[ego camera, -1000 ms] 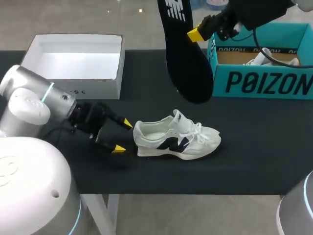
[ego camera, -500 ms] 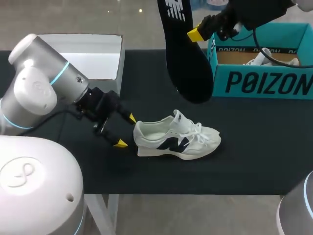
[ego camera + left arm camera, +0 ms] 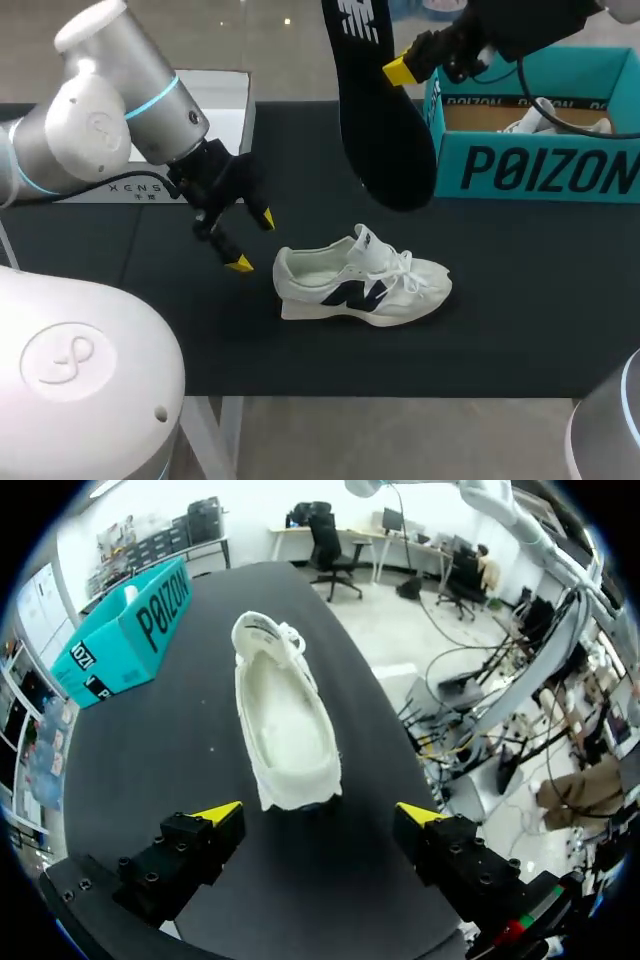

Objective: Take the shoe out of the shoebox, open the shoe tongue, remove and reinsert the insole, then place the shoe into the shoebox

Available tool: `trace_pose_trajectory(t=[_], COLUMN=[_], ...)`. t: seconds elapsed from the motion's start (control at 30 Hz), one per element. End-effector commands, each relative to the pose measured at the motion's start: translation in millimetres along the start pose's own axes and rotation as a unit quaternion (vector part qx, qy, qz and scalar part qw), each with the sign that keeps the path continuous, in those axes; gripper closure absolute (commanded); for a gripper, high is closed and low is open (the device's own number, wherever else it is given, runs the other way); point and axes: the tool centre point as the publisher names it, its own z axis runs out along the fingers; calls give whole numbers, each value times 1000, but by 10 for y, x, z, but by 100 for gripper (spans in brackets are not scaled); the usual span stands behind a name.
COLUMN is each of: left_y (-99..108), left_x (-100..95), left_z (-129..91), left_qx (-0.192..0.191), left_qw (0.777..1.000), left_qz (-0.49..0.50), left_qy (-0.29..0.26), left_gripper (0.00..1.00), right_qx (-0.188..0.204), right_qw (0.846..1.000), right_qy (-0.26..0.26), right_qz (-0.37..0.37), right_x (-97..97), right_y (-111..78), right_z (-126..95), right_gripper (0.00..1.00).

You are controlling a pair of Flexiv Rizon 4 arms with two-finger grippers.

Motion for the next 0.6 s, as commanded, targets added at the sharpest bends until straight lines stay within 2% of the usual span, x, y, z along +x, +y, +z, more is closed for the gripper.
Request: trace_pose_trajectory(t=[0.03, 0.33, 0.47, 0.6], left_y=[6, -12, -5, -5], left_x=[-3, 82, 86, 86], left_z=[-94, -98, -107, -107], left_qx=[-100, -118, -130, -130], left_qw=[995, 993, 991, 991], left_qz=[-6, -6, -9, -9], left_qy=[7, 17, -14, -14], left_gripper=[0, 0, 0, 0], right_qx=[2, 2, 2, 2], right_qw=[1000, 1000, 1000, 1000], right_qy=[0, 0, 0, 0], right_qz=[1, 1, 1, 1], right_x=[-6, -6, -6, -6], right_y=[24, 24, 24, 24], right_z=[18, 18, 18, 18], right_gripper=[100, 100, 100, 100])
